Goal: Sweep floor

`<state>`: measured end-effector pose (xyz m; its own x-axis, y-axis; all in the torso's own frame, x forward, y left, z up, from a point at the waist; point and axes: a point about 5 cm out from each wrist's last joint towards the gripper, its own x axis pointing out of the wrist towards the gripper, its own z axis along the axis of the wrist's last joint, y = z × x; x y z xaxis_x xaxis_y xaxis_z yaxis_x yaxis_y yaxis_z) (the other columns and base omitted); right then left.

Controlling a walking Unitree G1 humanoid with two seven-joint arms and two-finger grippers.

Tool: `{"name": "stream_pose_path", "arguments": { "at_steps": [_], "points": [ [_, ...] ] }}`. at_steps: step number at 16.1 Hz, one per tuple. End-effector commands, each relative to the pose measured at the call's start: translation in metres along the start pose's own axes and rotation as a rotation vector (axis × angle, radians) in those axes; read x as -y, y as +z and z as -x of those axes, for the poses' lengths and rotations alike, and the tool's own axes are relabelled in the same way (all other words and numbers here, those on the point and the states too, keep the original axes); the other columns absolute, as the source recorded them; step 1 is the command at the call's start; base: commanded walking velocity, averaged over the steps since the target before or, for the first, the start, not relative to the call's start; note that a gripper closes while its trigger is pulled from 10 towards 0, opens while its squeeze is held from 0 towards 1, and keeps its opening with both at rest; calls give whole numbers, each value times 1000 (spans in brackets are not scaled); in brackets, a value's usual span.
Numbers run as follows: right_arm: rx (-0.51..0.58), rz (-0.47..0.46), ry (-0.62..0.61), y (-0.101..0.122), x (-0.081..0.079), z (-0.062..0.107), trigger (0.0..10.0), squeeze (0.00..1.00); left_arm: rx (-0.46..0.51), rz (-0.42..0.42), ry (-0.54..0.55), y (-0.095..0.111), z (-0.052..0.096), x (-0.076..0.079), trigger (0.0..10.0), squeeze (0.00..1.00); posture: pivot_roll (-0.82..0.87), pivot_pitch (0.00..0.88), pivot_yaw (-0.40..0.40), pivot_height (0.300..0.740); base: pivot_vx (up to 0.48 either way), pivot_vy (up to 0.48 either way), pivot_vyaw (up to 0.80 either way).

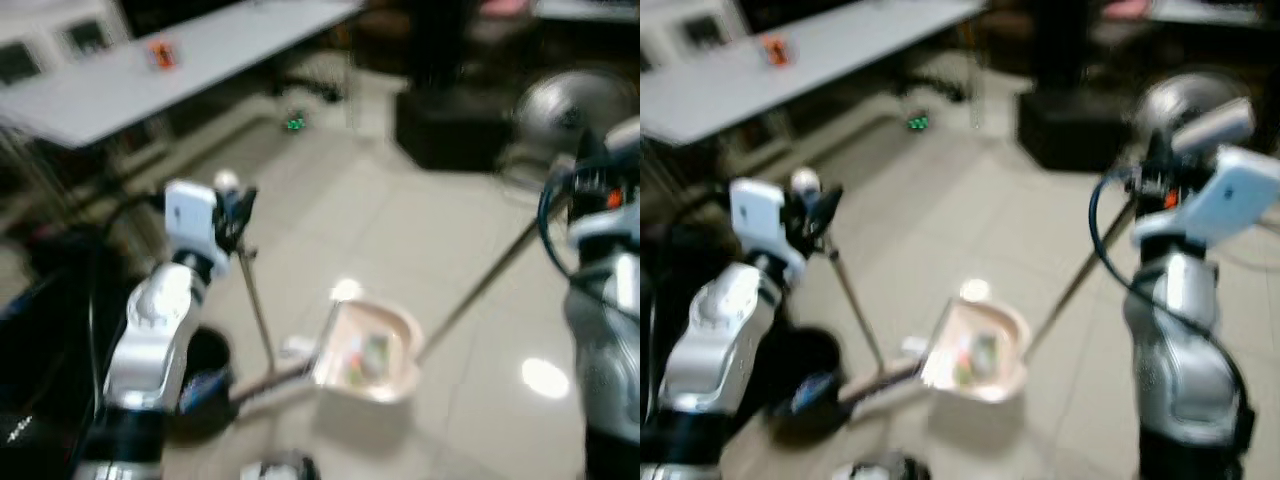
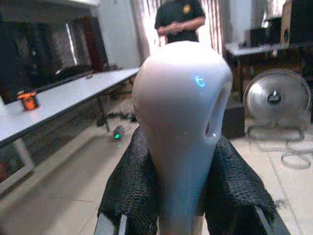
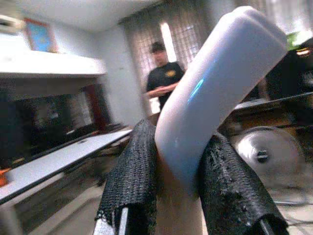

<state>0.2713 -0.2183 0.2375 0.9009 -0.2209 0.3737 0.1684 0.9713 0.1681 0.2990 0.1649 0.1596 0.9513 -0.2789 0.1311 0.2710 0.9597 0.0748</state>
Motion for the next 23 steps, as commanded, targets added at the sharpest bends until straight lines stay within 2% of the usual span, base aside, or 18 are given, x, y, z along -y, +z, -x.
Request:
{"name": "stream_pose_path", "arguments": {
  "at_steps": [1,8,14,19,23],
  "points": [
    [17,-43,17,9,-5,0,10000,0,6,-26,-3,6,1,0,10000,0,-64,0,115,740,0,0,0],
    [-28,-62,40,17,-7,-2,10000,0,-47,-2,-15,-1,11,7,10000,0,-65,0,107,740,-304,0,0],
    [-20,-94,102,31,-14,-12,10000,0,-84,-20,17,-7,19,7,10000,0,-60,0,94,740,0,0,0],
    [-1,-132,146,43,-23,-22,10000,0,-50,-54,54,-3,21,4,10000,0,-48,0,84,740,0,0,0],
    [-5,-171,180,47,-27,-35,10000,0,-55,-72,71,-3,25,2,10000,0,-33,0,75,740,350,0,0]
  ]
}}
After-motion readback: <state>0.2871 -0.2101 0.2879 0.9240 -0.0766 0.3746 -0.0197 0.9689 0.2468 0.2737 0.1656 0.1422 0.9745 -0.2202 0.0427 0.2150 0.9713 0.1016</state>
